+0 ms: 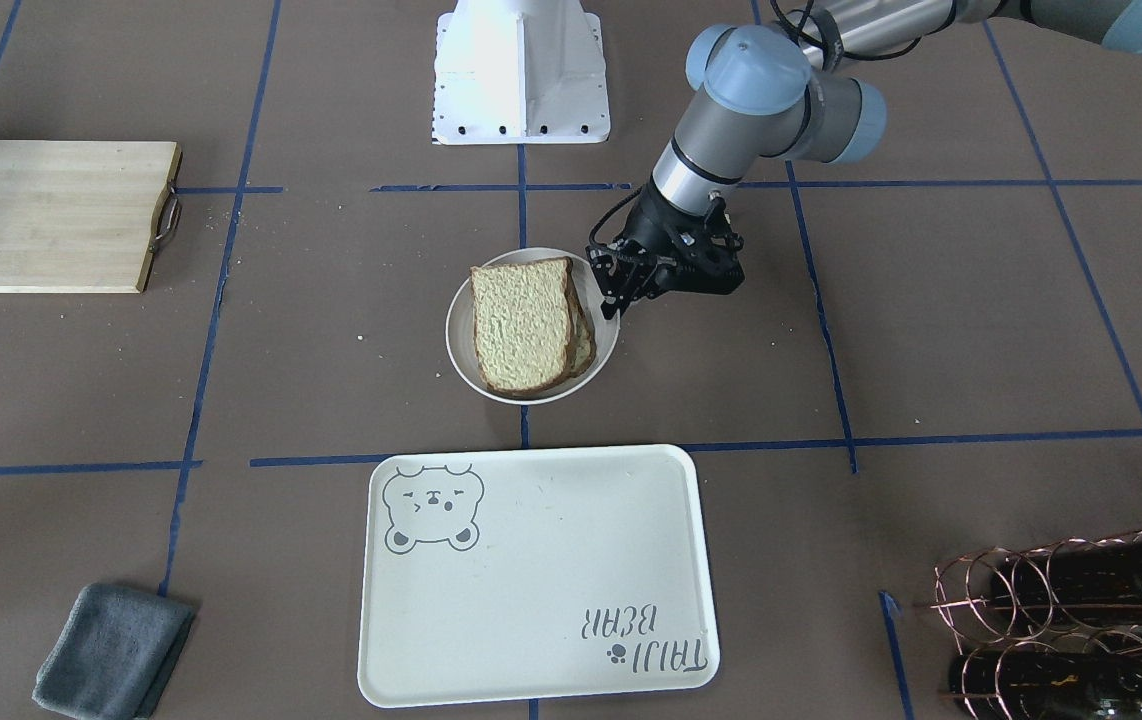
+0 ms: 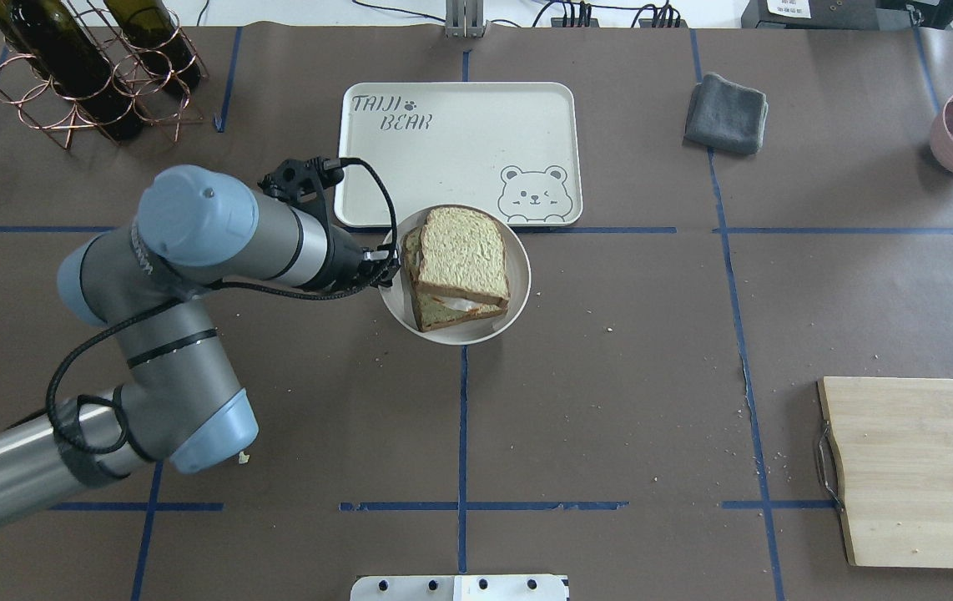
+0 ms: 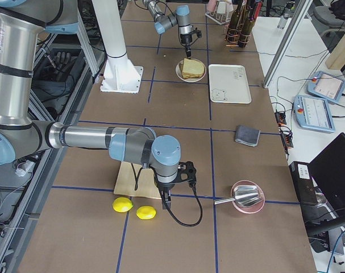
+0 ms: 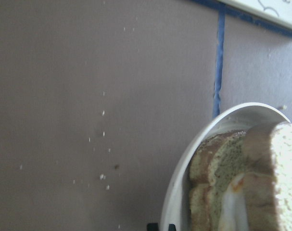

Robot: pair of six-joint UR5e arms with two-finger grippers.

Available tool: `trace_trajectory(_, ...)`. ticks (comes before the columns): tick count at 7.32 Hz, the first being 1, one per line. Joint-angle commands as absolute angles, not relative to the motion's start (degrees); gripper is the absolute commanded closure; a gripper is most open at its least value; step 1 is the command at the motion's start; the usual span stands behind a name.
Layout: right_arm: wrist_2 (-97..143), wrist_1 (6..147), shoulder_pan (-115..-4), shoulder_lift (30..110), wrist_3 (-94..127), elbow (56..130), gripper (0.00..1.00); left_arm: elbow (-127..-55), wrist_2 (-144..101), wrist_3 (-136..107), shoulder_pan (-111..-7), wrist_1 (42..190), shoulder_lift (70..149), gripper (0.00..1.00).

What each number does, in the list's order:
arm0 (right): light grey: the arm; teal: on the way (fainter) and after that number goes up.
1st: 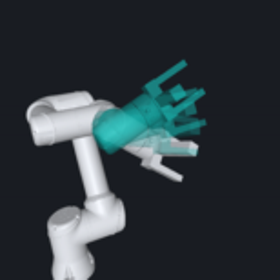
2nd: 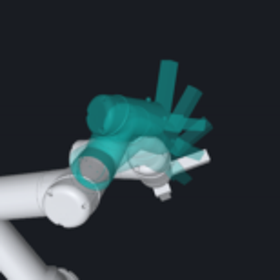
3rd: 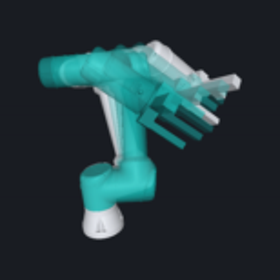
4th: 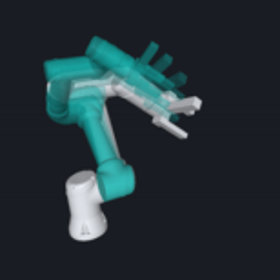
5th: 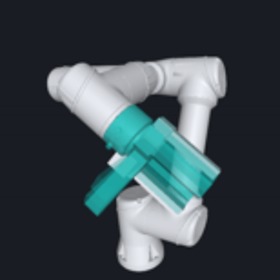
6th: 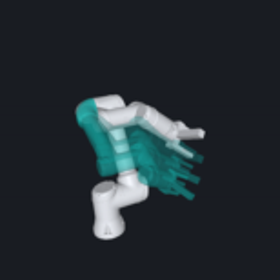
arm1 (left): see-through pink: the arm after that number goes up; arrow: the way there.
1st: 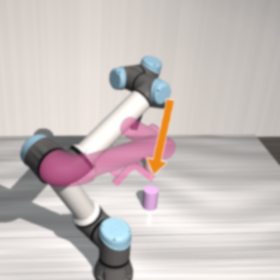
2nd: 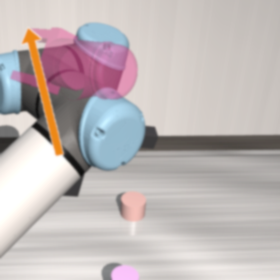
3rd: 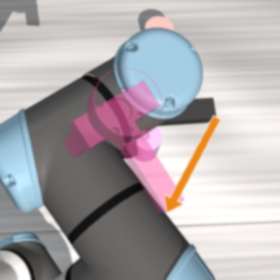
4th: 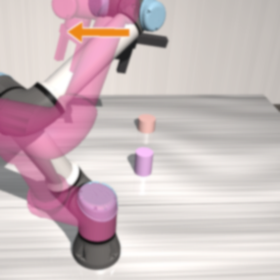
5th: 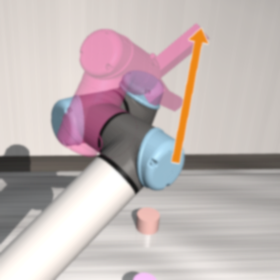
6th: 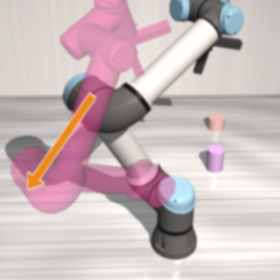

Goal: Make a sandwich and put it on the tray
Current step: 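Lift the plate and carry it onto the white tray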

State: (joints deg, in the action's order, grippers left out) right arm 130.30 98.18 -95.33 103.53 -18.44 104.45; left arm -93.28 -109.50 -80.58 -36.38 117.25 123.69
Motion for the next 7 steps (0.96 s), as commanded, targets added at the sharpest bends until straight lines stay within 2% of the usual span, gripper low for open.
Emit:
trace_trajectory(1,130.3,98.2,-95.4,103.5,-18.4,104.0,0.00,-75.0,-114.9,-74.6,-45.1,121.4,134.4,1.00)
trace_trajectory(3,130.3,98.2,-95.4,103.5,-18.5,103.9,0.00,-58.6,-115.8,-73.4,-47.0,129.2,142.9,1.00)
trace_trajectory(5,130.3,98.2,-95.7,103.5,-18.5,103.4,0.00,-47.5,-115.0,-73.0,-46.9,136.6,146.9,1.00)
trace_trajectory(7,130.3,98.2,-95.7,103.5,-18.5,103.2,0.00,-45.4,-112.2,-73.0,-46.4,137.0,148.1,1.00)
